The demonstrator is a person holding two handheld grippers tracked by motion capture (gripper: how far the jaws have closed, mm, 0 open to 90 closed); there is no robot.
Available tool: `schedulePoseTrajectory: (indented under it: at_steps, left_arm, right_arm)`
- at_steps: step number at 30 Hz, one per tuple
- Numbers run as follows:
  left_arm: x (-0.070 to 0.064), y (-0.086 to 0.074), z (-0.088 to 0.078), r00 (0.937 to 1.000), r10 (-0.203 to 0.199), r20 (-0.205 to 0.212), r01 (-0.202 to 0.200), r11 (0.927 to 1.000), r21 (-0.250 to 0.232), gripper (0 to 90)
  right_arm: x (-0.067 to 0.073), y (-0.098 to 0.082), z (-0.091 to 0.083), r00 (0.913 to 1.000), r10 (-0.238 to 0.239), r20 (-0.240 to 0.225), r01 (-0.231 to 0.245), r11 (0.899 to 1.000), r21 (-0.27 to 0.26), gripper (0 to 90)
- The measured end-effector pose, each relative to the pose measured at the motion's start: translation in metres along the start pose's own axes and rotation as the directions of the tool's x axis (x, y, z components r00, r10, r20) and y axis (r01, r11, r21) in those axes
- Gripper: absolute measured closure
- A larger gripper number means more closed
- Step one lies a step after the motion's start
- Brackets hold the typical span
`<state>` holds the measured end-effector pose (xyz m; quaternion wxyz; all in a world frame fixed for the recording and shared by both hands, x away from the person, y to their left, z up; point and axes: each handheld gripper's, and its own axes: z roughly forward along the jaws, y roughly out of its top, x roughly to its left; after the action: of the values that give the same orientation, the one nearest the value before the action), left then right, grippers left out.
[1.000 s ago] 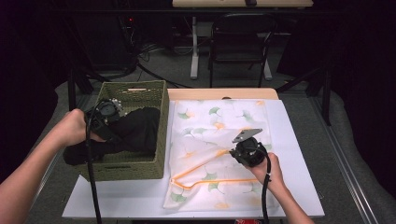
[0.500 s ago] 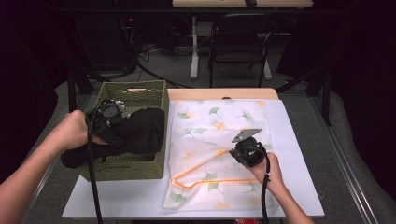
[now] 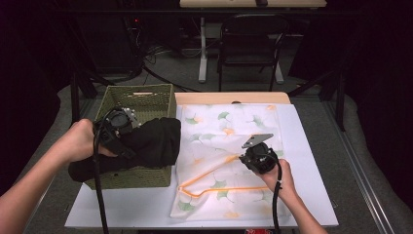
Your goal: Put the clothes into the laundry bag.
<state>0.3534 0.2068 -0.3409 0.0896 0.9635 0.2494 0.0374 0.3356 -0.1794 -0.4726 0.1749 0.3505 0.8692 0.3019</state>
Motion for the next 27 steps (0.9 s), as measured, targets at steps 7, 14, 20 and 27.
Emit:
schedulePoseTrajectory:
  at_steps: [7, 14, 20, 27]
  left_arm:
    - [-0.017, 0.007, 0.002, 0.9982, 0.047, 0.038, -0.046, 0.9989, -0.007, 57.3]
    - [-0.029, 0.016, 0.008, 0.9943, 0.072, 0.078, -0.072, 0.9974, -0.013, 57.3]
    - [-0.04, 0.022, 0.012, 0.99, 0.1, 0.1, -0.1, 0.995, -0.01, 57.2]
    - [-0.054, 0.027, 0.021, 0.9809, 0.141, 0.134, -0.138, 0.99, -0.028, 57.2]
  right_arm:
    - [0.0, 0.0, 0.0, 1.0, -0.003, -0.004, 0.003, 1.0, -0.005, 89.0]
    - [0.0, 0.001, -0.001, 1.0, -0.001, -0.001, 0.001, 1.0, -0.01, 89.0]
    - [0.0, 0.001, -0.001, 1.0, -0.002, 0.003, 0.002, 1.0, -0.013, 89.0]
    - [0.001, 0.002, -0.002, 0.9999, -0.003, 0.01, 0.003, 1.0, -0.012, 89.3]
